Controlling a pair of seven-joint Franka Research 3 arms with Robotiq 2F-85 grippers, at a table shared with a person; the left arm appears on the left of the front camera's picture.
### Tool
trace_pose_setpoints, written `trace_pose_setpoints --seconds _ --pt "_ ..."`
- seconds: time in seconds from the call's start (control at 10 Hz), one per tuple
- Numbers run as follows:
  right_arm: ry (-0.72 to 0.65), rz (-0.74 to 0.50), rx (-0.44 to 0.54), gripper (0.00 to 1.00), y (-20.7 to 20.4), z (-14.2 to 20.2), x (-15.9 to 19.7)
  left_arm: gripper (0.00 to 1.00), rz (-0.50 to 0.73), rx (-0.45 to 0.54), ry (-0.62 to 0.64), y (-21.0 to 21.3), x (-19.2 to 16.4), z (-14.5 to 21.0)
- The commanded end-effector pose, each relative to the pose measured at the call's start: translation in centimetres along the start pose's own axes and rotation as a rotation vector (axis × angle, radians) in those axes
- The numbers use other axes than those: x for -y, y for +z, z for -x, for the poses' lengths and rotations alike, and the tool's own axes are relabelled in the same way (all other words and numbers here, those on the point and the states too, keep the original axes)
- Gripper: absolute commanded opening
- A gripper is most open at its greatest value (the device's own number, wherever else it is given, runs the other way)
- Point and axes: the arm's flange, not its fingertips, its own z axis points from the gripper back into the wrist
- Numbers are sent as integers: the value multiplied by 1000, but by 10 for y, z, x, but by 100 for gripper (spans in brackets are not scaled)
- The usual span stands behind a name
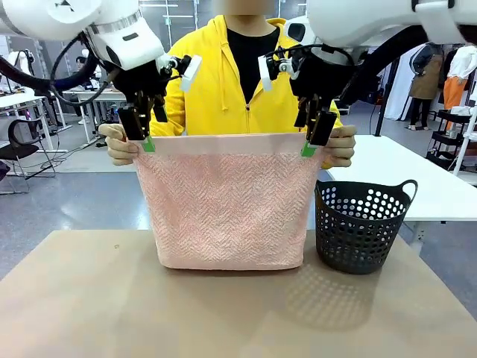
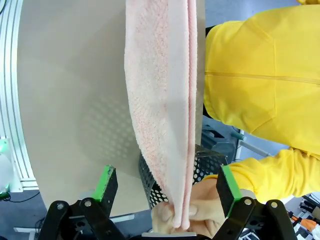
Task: Fold the towel.
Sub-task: Release the end of the 100 cm Hotel Towel you were holding and grab the top end of the folded side.
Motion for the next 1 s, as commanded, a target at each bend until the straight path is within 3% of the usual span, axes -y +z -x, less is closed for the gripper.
trace_pose_setpoints --seconds 0.0,0.4,0.5,0.6,0.7,0.9 --pt "29 -31 -17 100 -10 4 14 100 42 72 -11 -14 -13 4" --pt "-7 -80 -18 100 -44 11 22 100 102 105 28 -46 -14 11" --pt "-2 -76 -19 58 -47 11 22 60 109 102 37 -49 -12 14" --pt "-1 -75 -21 41 -48 11 21 41 115 118 33 -49 -11 14" --pt "-6 -77 -22 0 -49 11 21 1 117 124 32 -49 -10 14" --pt "-11 -77 -23 0 -50 11 19 0 127 125 39 -49 -8 15"
